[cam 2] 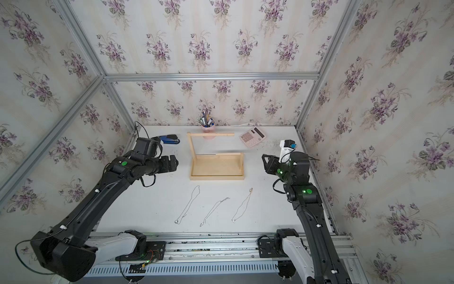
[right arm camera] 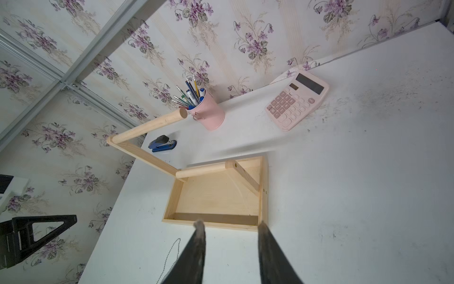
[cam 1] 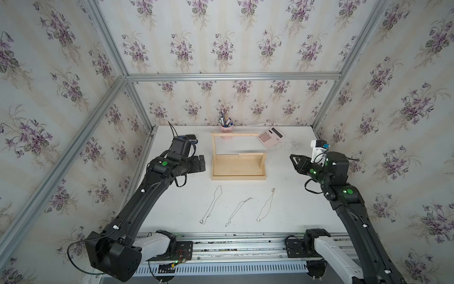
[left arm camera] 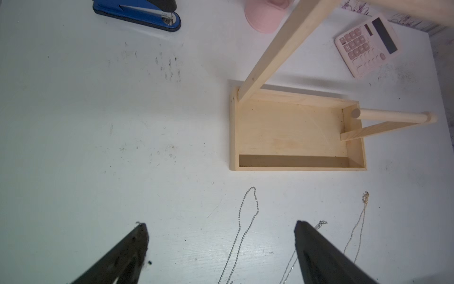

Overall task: Hang the necklace on the jewelry display stand
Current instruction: Pick up the necklace from the center of the board.

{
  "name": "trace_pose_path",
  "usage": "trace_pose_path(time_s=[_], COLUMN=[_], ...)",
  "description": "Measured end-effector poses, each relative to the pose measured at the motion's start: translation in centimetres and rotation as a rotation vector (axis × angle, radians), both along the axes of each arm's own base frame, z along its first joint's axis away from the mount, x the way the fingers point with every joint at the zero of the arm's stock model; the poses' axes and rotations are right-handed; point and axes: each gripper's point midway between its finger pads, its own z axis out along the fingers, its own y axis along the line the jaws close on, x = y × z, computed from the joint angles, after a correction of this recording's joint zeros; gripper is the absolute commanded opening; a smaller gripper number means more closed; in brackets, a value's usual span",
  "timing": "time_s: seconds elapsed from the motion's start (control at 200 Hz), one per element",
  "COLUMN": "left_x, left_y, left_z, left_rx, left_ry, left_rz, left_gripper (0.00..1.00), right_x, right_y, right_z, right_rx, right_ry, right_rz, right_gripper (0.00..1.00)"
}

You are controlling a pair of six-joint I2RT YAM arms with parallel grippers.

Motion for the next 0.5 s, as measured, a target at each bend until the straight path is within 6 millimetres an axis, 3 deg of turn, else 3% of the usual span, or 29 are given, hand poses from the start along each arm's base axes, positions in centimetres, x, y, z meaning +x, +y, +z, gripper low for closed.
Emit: trace_pose_path(time_s=[0.08,0.165,0.285,0.5], left_x=[-0.4,-1.1,-1.6,-2.1], left_y=[-0.1,-1.1,-1.0,-1.2], left_z=[-0.3,-0.8,-1.6,-1.4], left_rx=[0.031,0.034,0.052,0.052], left_ry=[0.008,0.024,0.046,0.038], left_rz=[0.008,-0.030,-0.033,-0.045], left_gripper=[1.00,1.00,1.00,1.00], right_x=[0.0,-0.2,-0.2,-1.1], right_y=[0.0,-0.5,-1.1,1.8], right_z=[-1.0,-3.6,-6.9,-10.0], right_rx=[-0.006,-0.025,-0.075,-0.159], right_ry=[0.001,0.049,0.125,0.239], right_rz=[0.000,-0.031,-0.079,-0.047], right_gripper=[0.38,0.35,0.35,0.48])
